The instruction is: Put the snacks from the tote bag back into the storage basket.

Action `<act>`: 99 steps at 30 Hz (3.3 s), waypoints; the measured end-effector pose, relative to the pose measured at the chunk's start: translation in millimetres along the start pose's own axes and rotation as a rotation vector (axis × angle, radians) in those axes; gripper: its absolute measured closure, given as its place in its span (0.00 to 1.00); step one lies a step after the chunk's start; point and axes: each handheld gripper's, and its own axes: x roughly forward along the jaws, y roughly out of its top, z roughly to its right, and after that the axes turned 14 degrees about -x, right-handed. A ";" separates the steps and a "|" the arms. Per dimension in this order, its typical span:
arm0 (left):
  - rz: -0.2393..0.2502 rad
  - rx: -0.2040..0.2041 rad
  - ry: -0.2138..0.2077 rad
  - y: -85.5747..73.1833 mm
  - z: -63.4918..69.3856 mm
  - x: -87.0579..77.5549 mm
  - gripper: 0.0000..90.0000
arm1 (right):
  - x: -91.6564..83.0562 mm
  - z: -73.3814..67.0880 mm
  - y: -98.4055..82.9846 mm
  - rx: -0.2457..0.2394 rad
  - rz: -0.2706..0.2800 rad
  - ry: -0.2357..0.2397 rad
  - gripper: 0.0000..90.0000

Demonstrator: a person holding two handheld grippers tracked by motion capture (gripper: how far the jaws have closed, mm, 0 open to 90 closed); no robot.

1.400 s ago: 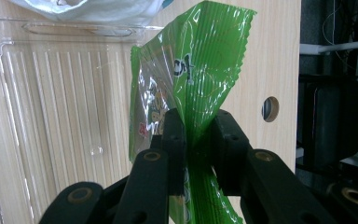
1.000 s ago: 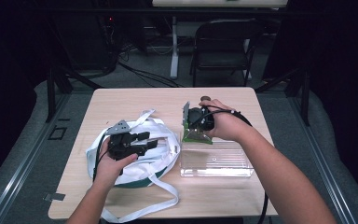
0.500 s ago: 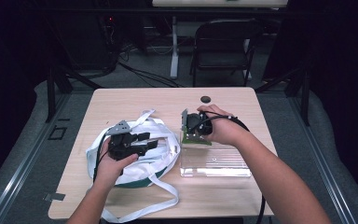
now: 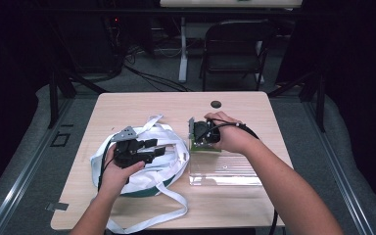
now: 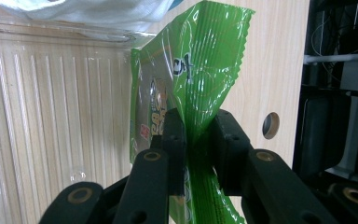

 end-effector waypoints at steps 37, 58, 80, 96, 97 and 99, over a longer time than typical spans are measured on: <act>-0.006 -0.001 0.010 -0.9 -1.4 -0.6 0.53 | 3.3 5.9 -20.7 0.116 0.055 -0.018 0.49; 0.007 -0.010 0.005 -1.5 -1.2 -1.6 0.53 | -10.1 10.9 -18.7 0.127 0.069 -0.021 0.48; 0.015 -0.015 0.014 -1.5 -2.0 -4.9 0.53 | -23.8 12.8 -22.0 0.156 0.085 -0.041 0.49; 0.019 -0.013 0.025 -0.7 -3.1 -7.4 0.52 | -50.3 8.8 -33.8 0.174 0.105 -0.062 0.48; 0.019 -0.012 0.026 -0.6 -3.1 -7.7 0.52 | -52.2 7.2 -34.8 0.187 0.117 -0.062 0.47; 0.023 -0.016 0.027 -0.5 -2.9 -8.4 0.52 | -55.2 4.6 -36.1 0.201 0.125 -0.069 0.46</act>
